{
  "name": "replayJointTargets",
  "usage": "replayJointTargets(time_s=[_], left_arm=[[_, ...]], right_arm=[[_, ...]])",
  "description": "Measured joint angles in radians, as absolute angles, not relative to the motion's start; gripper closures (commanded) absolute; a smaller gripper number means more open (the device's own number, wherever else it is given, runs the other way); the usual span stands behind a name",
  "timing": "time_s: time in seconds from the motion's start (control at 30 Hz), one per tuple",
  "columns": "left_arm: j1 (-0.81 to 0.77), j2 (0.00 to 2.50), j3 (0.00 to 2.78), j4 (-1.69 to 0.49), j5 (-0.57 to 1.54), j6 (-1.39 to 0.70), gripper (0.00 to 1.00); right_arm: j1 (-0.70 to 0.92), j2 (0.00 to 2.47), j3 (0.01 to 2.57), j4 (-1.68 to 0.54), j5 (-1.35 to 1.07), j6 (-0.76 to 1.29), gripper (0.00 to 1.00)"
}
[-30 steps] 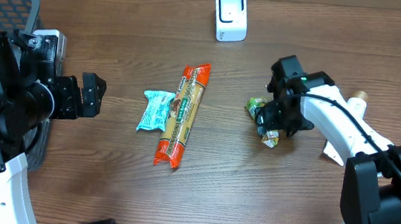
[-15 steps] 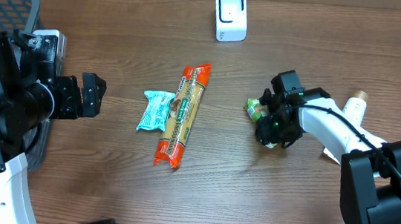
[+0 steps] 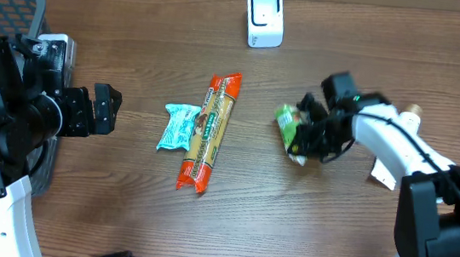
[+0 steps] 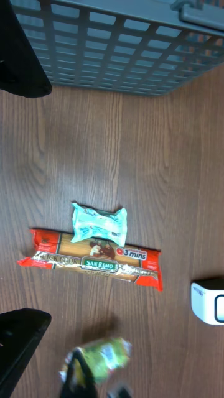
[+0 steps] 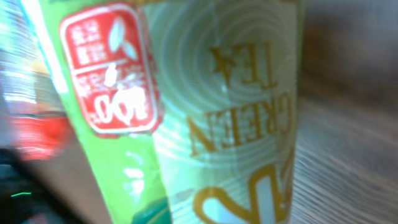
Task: Scan the item barcode
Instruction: 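Lift the pouch and carry it toward the white scanner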
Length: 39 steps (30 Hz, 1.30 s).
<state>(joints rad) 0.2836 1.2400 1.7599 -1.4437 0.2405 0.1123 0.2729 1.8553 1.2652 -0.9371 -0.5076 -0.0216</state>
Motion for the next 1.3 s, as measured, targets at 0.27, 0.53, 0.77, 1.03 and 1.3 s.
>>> replayJointTargets(time_s=[0.27,0.53,0.77,1.03,1.3], left_arm=[[0.284,1.240,1.760,-1.444,0.241,0.112,0.00],[0.284,1.240,1.760,-1.444,0.241,0.112,0.00],[0.284,1.240,1.760,-1.444,0.241,0.112,0.01],[0.284,1.240,1.760,-1.444,0.241,0.112,0.00],[0.284,1.240,1.760,-1.444,0.241,0.112,0.00]], right_arm=[[0.222,1.855,1.581,-1.142,-0.764,-0.075,0.96],[0.224,1.855,1.787,-1.316,-0.876,-0.168,0.96],[0.224,1.854,1.841,-1.324,-0.881,-0.189,0.96],[0.224,1.854,1.841,-1.324,-0.852,-0.192,0.96],[0.249,1.854,1.842,-1.270,-0.577,-0.091,0.96]])
